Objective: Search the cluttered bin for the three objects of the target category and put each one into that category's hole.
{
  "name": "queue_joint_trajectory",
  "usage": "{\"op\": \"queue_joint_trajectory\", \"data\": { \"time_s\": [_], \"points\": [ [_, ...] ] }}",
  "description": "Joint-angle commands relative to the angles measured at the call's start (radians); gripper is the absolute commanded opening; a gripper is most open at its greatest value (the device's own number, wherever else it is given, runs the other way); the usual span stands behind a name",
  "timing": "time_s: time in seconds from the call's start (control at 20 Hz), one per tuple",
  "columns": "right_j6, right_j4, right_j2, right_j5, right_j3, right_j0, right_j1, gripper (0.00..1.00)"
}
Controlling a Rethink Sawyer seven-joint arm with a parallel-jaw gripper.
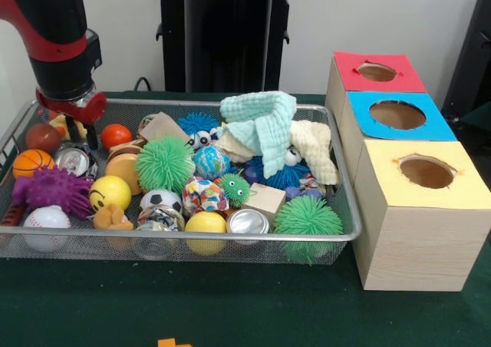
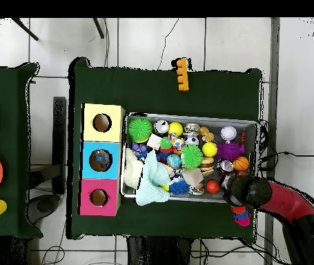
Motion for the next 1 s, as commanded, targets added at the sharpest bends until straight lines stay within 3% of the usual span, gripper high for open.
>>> {"op": "queue_joint_trajectory", "data": {
  "time_s": [0.05,1.0],
  "points": [
    [-0.001,0.024,0.013,0.064,-0.082,-0.034,-0.003,0.0],
    [-0.04,0.032,0.035,0.156,-0.11,-0.046,-0.029,0.0]
  ]
}}
